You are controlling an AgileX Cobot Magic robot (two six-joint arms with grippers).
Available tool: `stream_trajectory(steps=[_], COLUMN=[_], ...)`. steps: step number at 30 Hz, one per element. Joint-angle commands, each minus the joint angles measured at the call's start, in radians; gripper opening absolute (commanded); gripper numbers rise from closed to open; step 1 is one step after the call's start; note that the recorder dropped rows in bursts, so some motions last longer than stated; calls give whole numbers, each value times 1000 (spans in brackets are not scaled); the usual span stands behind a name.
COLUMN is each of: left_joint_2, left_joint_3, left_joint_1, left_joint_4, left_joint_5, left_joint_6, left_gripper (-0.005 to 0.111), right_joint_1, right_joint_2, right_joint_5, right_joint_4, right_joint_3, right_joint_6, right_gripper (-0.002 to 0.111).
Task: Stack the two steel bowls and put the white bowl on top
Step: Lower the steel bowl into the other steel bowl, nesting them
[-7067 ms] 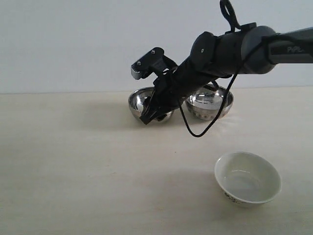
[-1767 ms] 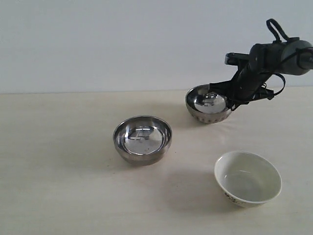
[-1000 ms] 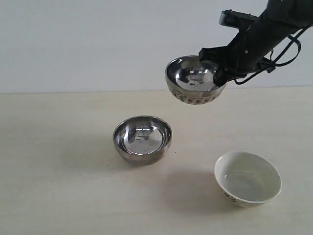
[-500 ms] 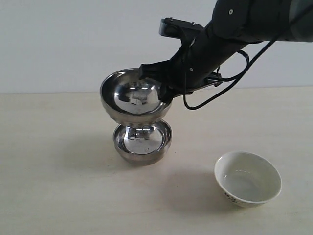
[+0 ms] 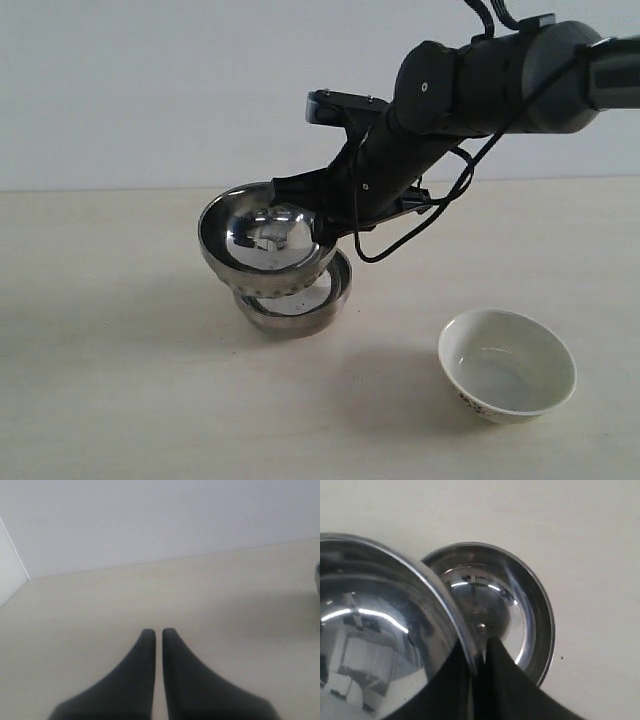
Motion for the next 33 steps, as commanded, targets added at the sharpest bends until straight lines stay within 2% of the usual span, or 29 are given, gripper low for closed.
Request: stream_trajectory(steps=[1,33], left_joint_2=[-4,-4], left_joint_3=[3,3], left_joint_1=[0,0], left_joint_4=[-7,-7], left_joint_5=[-6,-6], left_joint_6=[-10,-10], left_gripper=[4,4], right_joint_1=[1,5], right_joint_2=[6,121], right_joint_5=[-38,-15], right_joint_4=[-11,-54], right_joint_3=[-2,-2], right_joint_6=[-14,-32], right_gripper=[0,0])
